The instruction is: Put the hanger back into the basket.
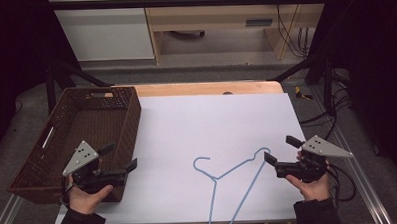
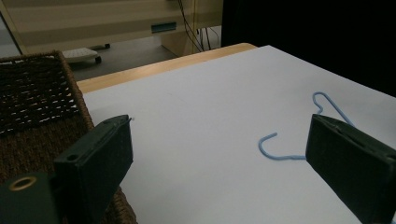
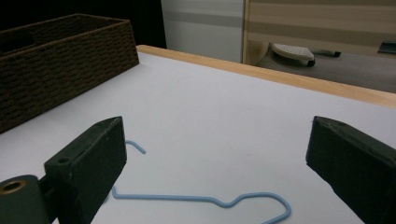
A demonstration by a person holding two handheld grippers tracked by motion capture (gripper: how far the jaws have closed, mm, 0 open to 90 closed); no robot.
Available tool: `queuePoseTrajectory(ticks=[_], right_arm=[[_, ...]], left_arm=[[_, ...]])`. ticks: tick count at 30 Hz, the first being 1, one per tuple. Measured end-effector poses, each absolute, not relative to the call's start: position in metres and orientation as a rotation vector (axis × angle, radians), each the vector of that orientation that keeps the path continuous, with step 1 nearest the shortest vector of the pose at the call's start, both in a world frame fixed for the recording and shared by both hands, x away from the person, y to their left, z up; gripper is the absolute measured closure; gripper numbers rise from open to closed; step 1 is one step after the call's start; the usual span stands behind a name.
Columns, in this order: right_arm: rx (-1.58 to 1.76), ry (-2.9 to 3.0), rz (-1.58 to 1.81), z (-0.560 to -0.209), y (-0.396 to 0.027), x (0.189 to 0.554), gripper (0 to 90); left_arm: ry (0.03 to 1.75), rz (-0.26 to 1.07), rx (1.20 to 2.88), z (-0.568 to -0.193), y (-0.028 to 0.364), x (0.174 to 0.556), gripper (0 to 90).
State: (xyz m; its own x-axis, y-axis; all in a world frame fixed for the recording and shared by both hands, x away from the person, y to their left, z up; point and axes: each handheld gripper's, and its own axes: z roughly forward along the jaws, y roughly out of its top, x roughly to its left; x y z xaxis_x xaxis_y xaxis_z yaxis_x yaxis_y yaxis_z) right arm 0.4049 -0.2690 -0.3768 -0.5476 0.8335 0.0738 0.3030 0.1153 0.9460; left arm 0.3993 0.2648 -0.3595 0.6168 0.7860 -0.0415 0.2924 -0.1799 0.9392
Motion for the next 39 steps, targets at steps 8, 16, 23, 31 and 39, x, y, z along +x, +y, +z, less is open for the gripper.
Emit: queuePoseTrajectory(ticks=[8,16,23,31,39], right_arm=[[1.113,1.945,1.421,-0.380,-0.263,0.407,6.3],[1.076,2.008,1.382,-0.382,-0.251,0.408,7.7],[1.045,2.109,1.337,-0.387,-0.228,0.409,11.0],[1.011,2.197,1.308,-0.395,-0.205,0.413,16.0],[0.966,2.308,1.201,-0.402,-0.173,0.423,21.5]], left_arm=[[0.874,0.553,1.765,-0.361,0.259,0.398,7.4],[0.860,0.546,1.784,-0.364,0.251,0.397,7.9],[0.849,0.542,1.806,-0.366,0.244,0.397,7.9],[0.846,0.541,1.810,-0.367,0.243,0.397,8.1],[0.842,0.539,1.819,-0.367,0.241,0.397,8.1]])
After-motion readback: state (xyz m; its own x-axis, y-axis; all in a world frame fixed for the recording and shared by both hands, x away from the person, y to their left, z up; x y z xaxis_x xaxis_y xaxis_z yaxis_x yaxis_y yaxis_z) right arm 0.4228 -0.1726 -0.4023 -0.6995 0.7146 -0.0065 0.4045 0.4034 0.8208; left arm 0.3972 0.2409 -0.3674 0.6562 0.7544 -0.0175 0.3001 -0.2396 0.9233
